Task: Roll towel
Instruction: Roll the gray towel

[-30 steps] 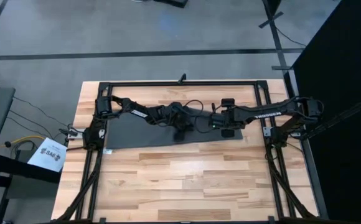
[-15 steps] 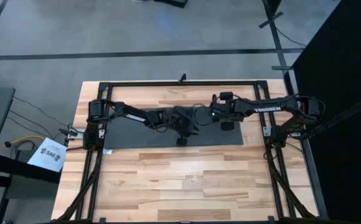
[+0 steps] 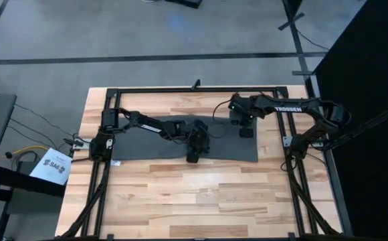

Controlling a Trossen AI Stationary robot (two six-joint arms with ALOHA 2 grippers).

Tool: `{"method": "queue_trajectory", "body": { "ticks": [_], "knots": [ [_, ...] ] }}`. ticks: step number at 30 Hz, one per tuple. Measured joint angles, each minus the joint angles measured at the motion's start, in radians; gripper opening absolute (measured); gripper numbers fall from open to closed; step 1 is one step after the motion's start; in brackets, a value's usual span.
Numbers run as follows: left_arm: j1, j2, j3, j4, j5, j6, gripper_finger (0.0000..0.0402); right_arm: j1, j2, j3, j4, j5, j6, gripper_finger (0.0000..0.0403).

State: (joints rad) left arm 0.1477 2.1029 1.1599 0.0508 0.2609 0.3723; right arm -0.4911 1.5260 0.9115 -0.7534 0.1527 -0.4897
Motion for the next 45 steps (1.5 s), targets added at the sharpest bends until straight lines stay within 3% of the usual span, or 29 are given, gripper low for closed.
{"method": "queue_trajectory", "body": {
  "ticks": [7,11,13,23,26,45],
  "knots": [
    [-0.017,0.0,0.0,-0.035,-0.001,0.004,0.0081,-0.088,0.0,0.043,-0.174,-0.014,0.044,0.0068],
    [-0.025,-0.002,0.0,-0.062,0.0,-0.011,0.0082,-0.153,0.0,0.063,-0.263,-0.187,0.078,0.0108],
    [-0.029,-0.003,0.0,-0.067,0.007,-0.014,0.0081,-0.19,-0.001,0.06,-0.266,-0.243,0.073,0.0123],
    [-0.063,-0.003,0.0,-0.075,0.049,-0.022,0.0082,-0.277,0.0,-0.025,-0.22,-0.291,0.047,0.0185],
    [-0.065,-0.003,0.0,-0.075,0.049,-0.035,0.0082,-0.277,0.0,-0.058,-0.232,-0.36,0.05,0.0192],
    [-0.07,-0.002,-0.004,-0.06,0.098,-0.042,0.0082,-0.22,-0.001,-0.189,-0.145,-0.363,0.116,0.0187]
  ]
}}
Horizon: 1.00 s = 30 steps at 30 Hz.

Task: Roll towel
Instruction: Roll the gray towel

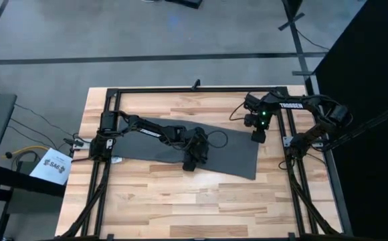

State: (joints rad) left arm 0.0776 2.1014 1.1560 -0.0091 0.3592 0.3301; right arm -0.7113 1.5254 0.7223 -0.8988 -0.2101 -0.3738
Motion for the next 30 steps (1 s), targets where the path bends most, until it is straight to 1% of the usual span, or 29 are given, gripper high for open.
{"method": "queue_trajectory", "body": {
  "ticks": [3,6,9,14,15,18,20,23,27,30],
  "knots": [
    [0.0,0.001,-0.001,0.013,0.0,-0.001,0.0081,0.019,0.02,0.0,0.005,0.052,0.031,0.0179],
    [0.001,0.003,-0.002,0.027,0.0,-0.002,0.0081,0.027,0.038,-0.001,0.023,0.085,0.039,0.0151],
    [0.001,0.003,-0.002,0.027,-0.001,-0.005,0.0081,0.027,0.043,0.0,0.035,0.1,0.029,0.0108],
    [0.001,0.003,-0.002,0.031,-0.002,-0.013,0.0081,0.022,0.048,0.02,0.032,0.114,0.016,0.0021],
    [0.001,0.004,-0.003,0.036,-0.002,-0.013,0.0081,0.023,0.048,0.028,0.027,0.123,0.015,0.0012],
    [0.005,0.006,-0.004,0.061,-0.016,-0.035,0.0081,0.027,0.051,0.052,0.013,0.155,0.016,0.0011],
    [0.011,0.008,-0.004,0.105,-0.051,-0.076,0.0081,0.039,0.052,0.068,0.024,0.213,0.019,0.001],
    [0.035,0.01,-0.005,0.166,-0.097,-0.098,0.0081,0.077,0.052,0.077,0.011,0.288,0.022,0.0009],
    [0.066,0.015,-0.009,0.267,-0.11,-0.115,0.0081,0.141,0.049,0.087,0.014,0.392,0.012,0.0009],
    [0.072,0.017,-0.009,0.305,-0.12,-0.107,0.0081,0.191,0.03,0.087,0.027,0.491,0.003,0.0009]
  ]
}}
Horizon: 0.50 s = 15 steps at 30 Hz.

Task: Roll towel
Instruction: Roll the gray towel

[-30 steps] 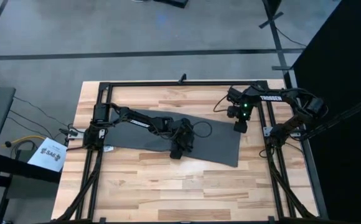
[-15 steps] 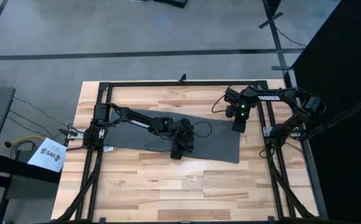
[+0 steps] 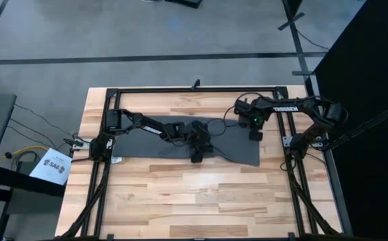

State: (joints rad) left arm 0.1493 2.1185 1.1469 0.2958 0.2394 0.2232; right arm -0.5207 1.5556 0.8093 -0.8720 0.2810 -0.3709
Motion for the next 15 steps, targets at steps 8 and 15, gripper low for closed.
{"method": "queue_trajectory", "body": {
  "ticks": [8,15],
  "knots": [
    [-0.004,-0.004,0.003,-0.047,0.02,0.087,0.0081,0.072,-0.129,0.001,0.078,0.116,-0.045,0.0009],
    [0.006,-0.012,0.037,-0.054,0.018,0.036,0.0081,0.125,-0.198,0.002,0.12,0.118,-0.049,0.0009]
  ]
}}
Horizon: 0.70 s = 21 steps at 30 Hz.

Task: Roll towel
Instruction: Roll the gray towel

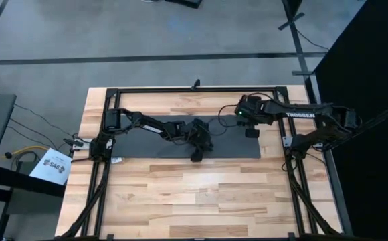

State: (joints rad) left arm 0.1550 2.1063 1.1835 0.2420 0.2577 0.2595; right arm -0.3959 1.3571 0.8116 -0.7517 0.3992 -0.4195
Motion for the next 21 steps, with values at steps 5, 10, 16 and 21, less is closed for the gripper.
{"method": "queue_trajectory", "body": {
  "ticks": [5,10,16,21],
  "knots": [
    [-0.02,0.044,0.029,0.051,-0.008,-0.047,0.0082,0.083,0.006,-0.001,-0.002,0.061,0.003,0.0009],
    [-0.033,0.107,0.076,0.084,-0.05,-0.08,0.0082,0.157,0.002,-0.012,-0.017,0.139,0.035,0.0009],
    [-0.013,0.164,0.092,0.112,-0.039,-0.083,0.0081,0.255,-0.023,-0.015,-0.07,0.207,0.097,0.0009],
    [0.034,0.164,0.09,0.098,-0.036,-0.077,0.0081,0.333,-0.029,-0.015,-0.106,0.21,0.198,0.0009]
  ]
}}
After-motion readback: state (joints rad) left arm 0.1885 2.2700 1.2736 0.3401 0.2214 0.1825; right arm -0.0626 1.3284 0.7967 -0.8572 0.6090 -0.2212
